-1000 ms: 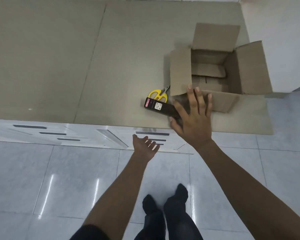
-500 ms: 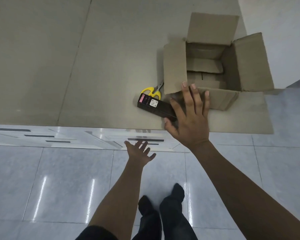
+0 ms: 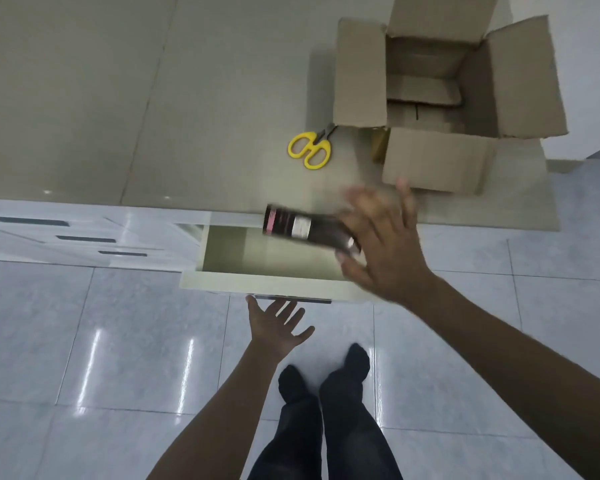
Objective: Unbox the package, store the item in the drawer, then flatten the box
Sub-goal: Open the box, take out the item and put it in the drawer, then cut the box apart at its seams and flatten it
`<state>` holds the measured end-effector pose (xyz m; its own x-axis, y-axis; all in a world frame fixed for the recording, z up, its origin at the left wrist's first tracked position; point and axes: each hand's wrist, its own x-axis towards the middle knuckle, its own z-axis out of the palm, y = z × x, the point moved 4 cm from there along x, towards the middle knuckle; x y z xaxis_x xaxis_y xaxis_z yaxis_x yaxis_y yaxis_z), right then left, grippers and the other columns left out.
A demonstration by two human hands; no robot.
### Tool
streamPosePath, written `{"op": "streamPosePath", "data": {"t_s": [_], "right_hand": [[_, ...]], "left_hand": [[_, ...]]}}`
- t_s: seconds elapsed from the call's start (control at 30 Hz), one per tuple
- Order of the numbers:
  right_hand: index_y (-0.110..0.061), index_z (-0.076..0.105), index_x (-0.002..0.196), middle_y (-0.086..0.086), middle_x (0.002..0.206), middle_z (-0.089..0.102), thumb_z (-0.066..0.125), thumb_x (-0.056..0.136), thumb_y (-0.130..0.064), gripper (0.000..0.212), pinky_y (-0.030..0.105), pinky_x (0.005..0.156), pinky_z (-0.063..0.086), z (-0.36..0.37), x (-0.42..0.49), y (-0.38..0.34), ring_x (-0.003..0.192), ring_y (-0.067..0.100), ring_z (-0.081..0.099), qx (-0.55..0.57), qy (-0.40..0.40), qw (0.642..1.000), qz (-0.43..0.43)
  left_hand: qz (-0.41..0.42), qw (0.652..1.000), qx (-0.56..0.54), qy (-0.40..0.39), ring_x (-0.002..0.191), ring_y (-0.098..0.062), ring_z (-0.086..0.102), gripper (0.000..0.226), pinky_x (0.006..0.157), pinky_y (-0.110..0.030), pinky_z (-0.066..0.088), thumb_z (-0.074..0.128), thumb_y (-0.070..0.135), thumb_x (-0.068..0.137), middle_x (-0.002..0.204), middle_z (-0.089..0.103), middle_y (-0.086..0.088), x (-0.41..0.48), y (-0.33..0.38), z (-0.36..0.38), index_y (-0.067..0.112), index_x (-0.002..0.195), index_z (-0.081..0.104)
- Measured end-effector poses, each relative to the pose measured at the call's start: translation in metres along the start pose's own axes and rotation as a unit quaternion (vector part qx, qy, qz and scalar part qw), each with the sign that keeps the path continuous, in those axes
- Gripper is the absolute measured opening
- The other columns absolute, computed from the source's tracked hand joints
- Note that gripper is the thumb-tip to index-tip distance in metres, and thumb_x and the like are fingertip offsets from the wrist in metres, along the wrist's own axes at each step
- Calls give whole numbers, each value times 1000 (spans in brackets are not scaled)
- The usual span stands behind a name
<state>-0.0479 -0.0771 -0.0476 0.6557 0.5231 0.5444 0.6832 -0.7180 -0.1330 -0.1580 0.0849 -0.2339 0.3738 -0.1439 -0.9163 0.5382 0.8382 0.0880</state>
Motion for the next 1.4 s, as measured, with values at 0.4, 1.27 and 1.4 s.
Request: {"op": "streamPosePath", "data": {"t_s": [0.4,1.27,1.4], "right_hand": [[-12,50,133,9,138,51,62,84,-3,51,22,93,36,108,-73,37,124,27,49,228,-301,837,397],[-18,36,146,0,157,29,47,78,-23,69,49,119,11,12,-4,-7,147,15,22,-26,-196,968,154],[-16,45,139,1,153,38,50,78,-13,61,44,120,14,0,-2,-2,144,14,28,62,-162,969,178]], "left_hand": [[-6,997,-21,-80,120,-38,52,63,98,-65,40,46,61,88,134,55,-13,-16,-5,-6,17,133,49],[41,987,-59,-142,129,-24,45,64,91,-54,40,30,52,95,141,50,0,-13,25,108,21,149,18],[40,988,-66,-134,124,-26,50,62,102,-53,37,29,50,95,139,52,-1,-9,31,119,17,147,24]]}}
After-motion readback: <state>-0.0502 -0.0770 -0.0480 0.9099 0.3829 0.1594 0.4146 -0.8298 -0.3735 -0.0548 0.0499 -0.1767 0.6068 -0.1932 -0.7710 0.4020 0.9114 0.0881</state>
